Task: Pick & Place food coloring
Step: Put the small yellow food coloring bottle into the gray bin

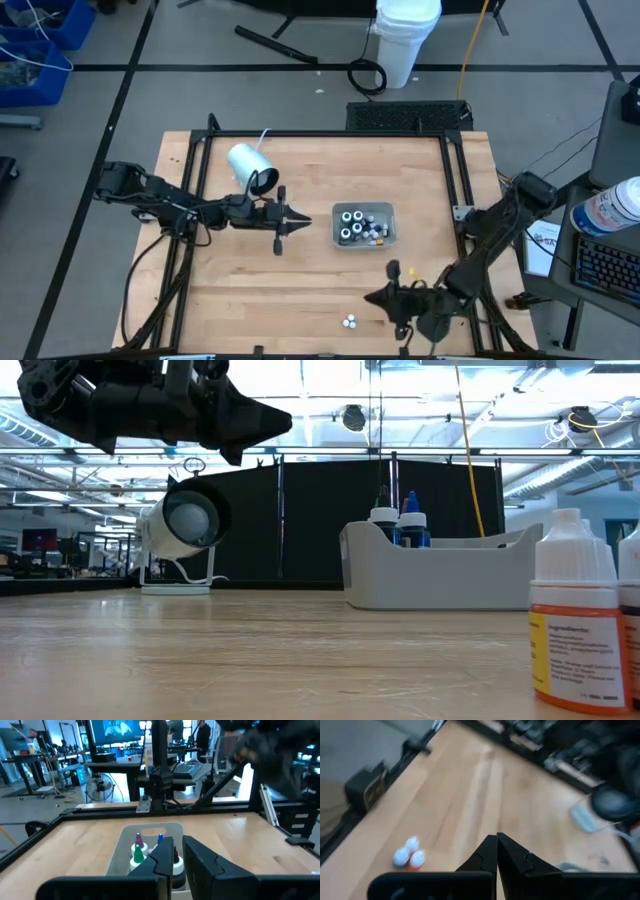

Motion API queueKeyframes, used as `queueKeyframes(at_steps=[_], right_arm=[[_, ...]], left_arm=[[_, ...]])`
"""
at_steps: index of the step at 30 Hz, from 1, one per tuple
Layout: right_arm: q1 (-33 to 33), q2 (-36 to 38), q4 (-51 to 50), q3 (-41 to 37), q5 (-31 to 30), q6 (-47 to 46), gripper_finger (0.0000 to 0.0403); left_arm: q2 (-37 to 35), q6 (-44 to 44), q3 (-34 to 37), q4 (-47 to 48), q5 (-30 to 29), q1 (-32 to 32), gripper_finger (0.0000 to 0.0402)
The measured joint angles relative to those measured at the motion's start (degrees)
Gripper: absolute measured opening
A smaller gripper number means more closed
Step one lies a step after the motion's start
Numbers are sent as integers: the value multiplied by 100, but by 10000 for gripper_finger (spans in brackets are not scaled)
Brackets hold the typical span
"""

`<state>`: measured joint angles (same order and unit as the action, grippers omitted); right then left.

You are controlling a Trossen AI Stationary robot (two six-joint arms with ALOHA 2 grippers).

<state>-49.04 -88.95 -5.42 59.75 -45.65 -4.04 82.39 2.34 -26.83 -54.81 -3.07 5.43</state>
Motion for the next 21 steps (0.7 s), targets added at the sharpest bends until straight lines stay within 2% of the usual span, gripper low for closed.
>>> queueKeyframes(at_steps=[2, 6, 12, 16, 21], right_arm=[[54, -158, 0, -44, 542, -50, 0], [297, -405, 39, -183, 2016, -32, 0], [636, -593, 784, -446, 3179, 768, 6], [796, -595, 1687, -633, 3525, 976, 27], [956, -618, 2055, -656, 3671, 1305, 75]], left_arm=[[0, -2, 0, -80, 0, 0, 49], [0, -177, 0, -249, 2, 0, 49], [0, -276, 0, -253, 2, 0, 49], [0, -270, 0, -242, 2, 0, 49], [0, -268, 0, -225, 8, 0, 49]])
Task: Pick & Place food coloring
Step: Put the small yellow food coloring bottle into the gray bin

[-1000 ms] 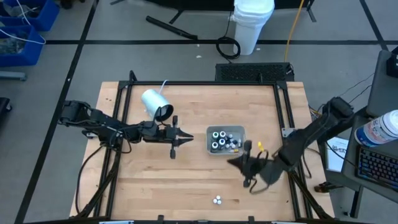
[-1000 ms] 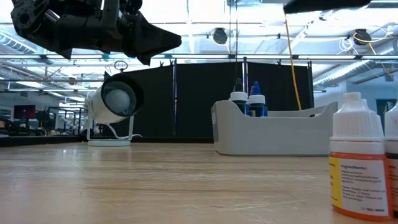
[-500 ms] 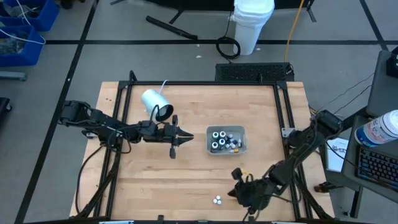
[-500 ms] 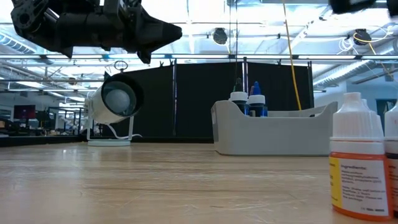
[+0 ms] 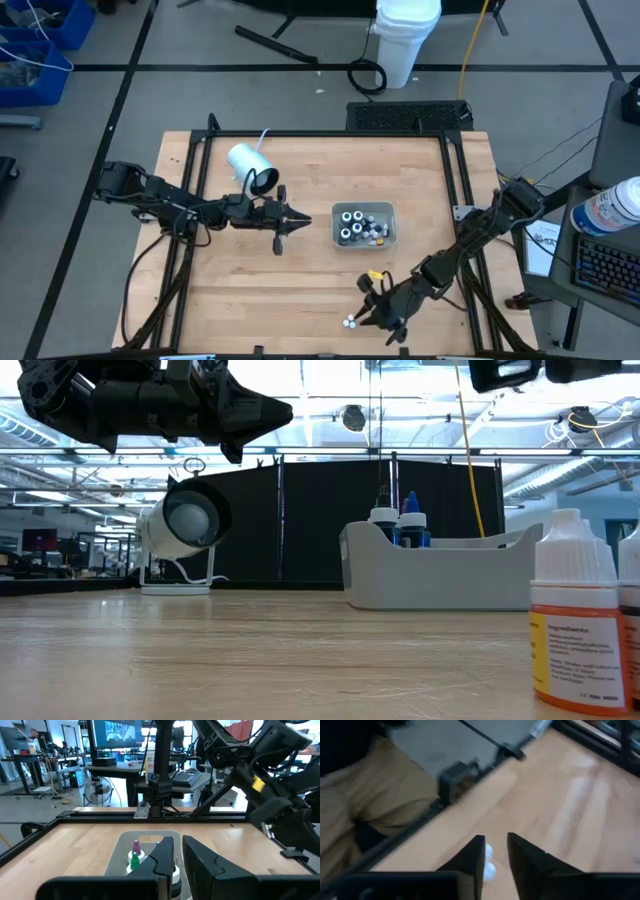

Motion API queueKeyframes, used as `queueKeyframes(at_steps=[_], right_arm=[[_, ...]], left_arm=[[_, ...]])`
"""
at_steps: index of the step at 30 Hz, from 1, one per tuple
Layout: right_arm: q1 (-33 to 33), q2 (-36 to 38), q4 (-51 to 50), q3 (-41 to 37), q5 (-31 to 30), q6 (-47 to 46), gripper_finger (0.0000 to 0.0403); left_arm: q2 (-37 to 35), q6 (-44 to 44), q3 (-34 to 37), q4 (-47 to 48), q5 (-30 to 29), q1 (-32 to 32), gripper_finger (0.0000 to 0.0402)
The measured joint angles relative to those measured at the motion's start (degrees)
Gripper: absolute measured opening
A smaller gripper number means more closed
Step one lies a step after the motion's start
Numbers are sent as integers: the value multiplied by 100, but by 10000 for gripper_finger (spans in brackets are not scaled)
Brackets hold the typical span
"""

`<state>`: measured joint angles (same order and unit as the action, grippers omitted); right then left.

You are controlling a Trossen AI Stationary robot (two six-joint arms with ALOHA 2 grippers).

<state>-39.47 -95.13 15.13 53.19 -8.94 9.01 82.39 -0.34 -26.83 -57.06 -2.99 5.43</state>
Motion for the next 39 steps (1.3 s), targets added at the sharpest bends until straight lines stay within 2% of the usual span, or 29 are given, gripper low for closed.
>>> queueKeyframes(at_steps=[3, 8, 11, 18, 25, 34, 39], right_arm=[[108, -153, 294, -5, 302, 266, 106], [250, -466, 841, -7, 410, 411, 143], [307, -618, 1037, -9, 939, 323, 152], [305, -702, 1045, -7, 1043, 85, 143], [417, -702, 544, -16, 1058, 100, 135], [622, -697, 997, -344, 1097, 151, 133], [773, -699, 1155, -428, 1509, 5, 132]], left_arm=[[0, -16, 0, 35, 46, 6, 49], [0, 2, 0, 73, 46, 97, 49], [0, 18, 0, 75, 62, 118, 49], [0, 126, 0, 82, 14, 109, 49], [0, 153, -2, 118, 9, 109, 49], [0, 155, 0, 142, 5, 109, 49], [0, 155, -1, 162, 5, 109, 49]])
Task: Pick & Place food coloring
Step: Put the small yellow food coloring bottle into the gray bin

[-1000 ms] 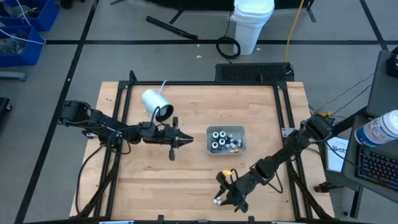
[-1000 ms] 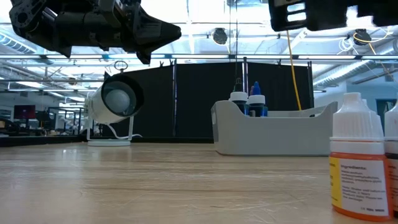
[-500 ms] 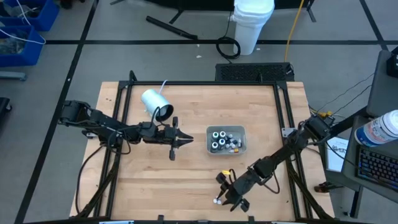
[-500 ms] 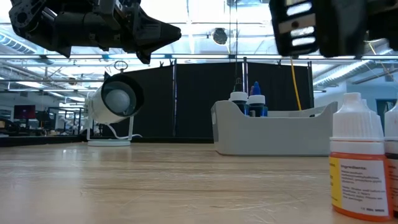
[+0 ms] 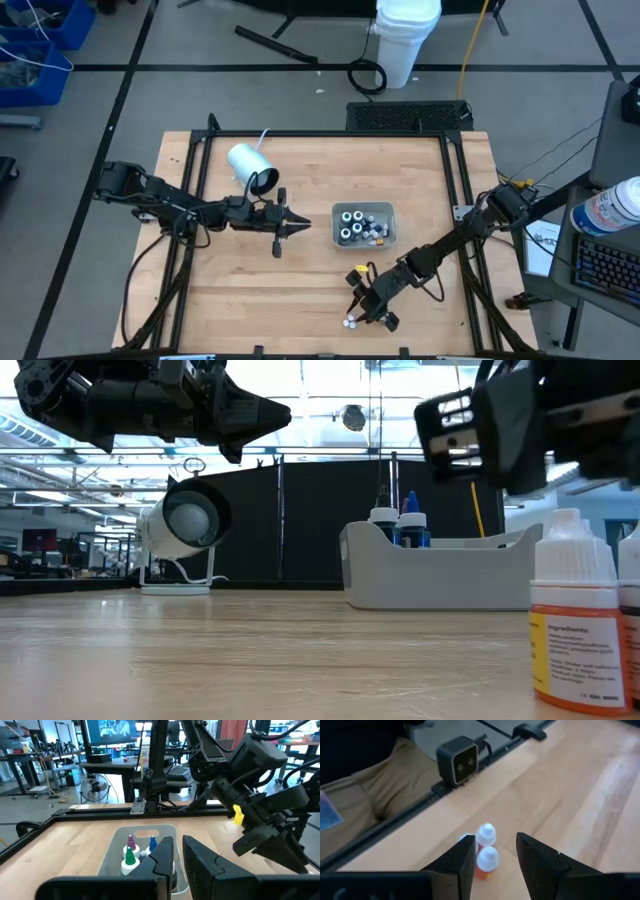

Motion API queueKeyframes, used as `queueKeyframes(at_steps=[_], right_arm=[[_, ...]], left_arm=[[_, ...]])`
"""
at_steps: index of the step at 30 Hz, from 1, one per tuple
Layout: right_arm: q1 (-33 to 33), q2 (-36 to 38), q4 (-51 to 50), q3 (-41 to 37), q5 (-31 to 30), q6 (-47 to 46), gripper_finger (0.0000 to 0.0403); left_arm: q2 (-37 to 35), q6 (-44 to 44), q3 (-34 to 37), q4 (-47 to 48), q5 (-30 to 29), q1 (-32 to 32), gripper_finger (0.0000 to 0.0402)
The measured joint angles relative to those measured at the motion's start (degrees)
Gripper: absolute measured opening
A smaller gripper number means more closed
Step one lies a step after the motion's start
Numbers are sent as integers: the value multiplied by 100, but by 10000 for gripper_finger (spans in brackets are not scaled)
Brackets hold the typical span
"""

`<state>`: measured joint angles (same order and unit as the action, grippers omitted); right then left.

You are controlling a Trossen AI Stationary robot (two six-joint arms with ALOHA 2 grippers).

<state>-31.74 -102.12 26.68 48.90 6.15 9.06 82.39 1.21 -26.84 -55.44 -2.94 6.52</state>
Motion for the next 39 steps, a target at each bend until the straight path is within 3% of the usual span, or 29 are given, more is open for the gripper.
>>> queueKeyframes(at_steps=[18, 27, 39], right_arm=[[-28, -91, 259, -9, -29, -56, 130], [-163, -208, 328, -10, -615, -44, 130], [-302, -288, 329, -3, -618, -82, 130]], left_arm=[[2, 41, 1, 41, 0, 0, 49], [2, 45, -1, 46, 0, 0, 49], [2, 39, -1, 43, 0, 0, 49]])
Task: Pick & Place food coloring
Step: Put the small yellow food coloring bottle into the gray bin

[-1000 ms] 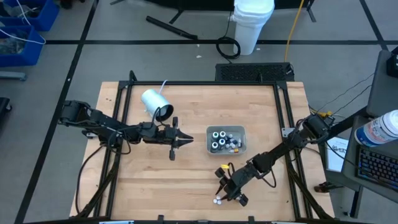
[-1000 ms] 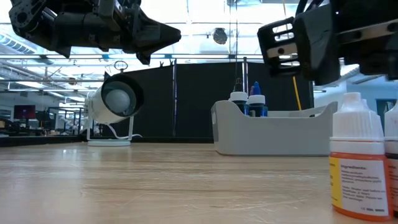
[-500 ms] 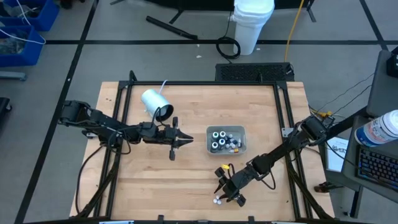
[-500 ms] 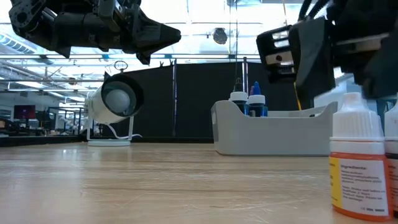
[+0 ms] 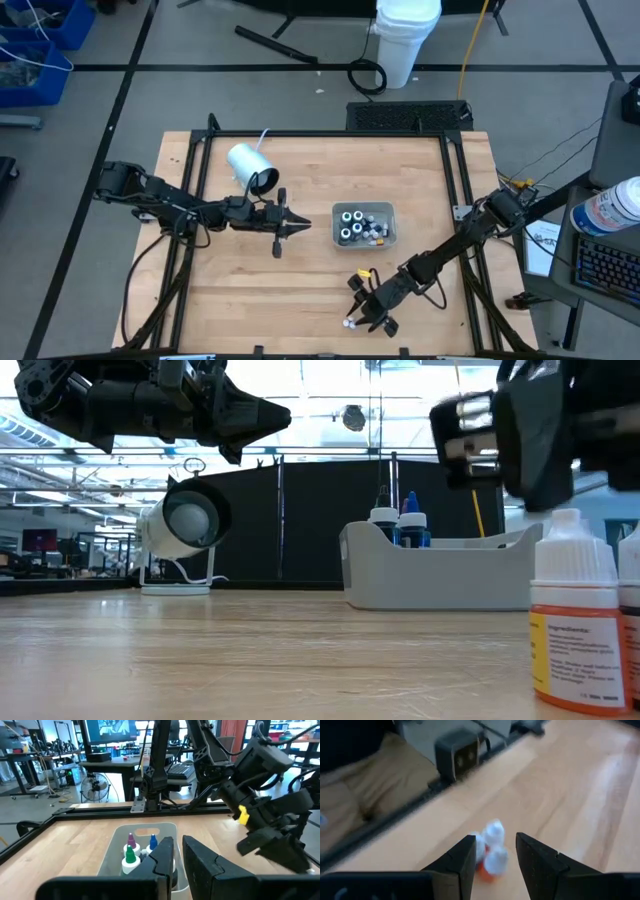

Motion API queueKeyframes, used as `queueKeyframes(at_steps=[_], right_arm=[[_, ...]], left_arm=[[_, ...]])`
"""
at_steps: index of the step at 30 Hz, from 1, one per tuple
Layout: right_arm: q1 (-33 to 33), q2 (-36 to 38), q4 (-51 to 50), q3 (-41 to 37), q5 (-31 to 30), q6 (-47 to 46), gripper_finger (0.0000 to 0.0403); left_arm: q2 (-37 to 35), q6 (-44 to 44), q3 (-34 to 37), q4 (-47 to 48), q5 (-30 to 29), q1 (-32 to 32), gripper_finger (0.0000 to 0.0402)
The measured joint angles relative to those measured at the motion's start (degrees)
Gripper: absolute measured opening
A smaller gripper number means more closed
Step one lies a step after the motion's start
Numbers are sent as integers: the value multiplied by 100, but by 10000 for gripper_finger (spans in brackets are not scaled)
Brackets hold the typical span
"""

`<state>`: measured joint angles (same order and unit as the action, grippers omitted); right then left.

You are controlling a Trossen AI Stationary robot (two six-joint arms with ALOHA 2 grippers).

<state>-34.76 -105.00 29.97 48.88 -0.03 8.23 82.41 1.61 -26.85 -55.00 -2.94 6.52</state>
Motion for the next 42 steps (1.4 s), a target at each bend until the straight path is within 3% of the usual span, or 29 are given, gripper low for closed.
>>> queueKeyframes(at_steps=[7, 24, 34, 42], right_arm=[[-20, 3, 56, -70, -281, 71, 130], [-71, 3, 531, -275, -285, 141, 129], [-57, -525, 1119, -275, -309, 107, 129], [-55, -539, 1139, -275, -312, 41, 129]], left_arm=[[0, 0, 0, 34, -1, 0, 49], [0, 4, 0, 37, -3, 0, 49], [0, 7, 0, 37, -4, 0, 49], [0, 7, 0, 46, -4, 0, 49]])
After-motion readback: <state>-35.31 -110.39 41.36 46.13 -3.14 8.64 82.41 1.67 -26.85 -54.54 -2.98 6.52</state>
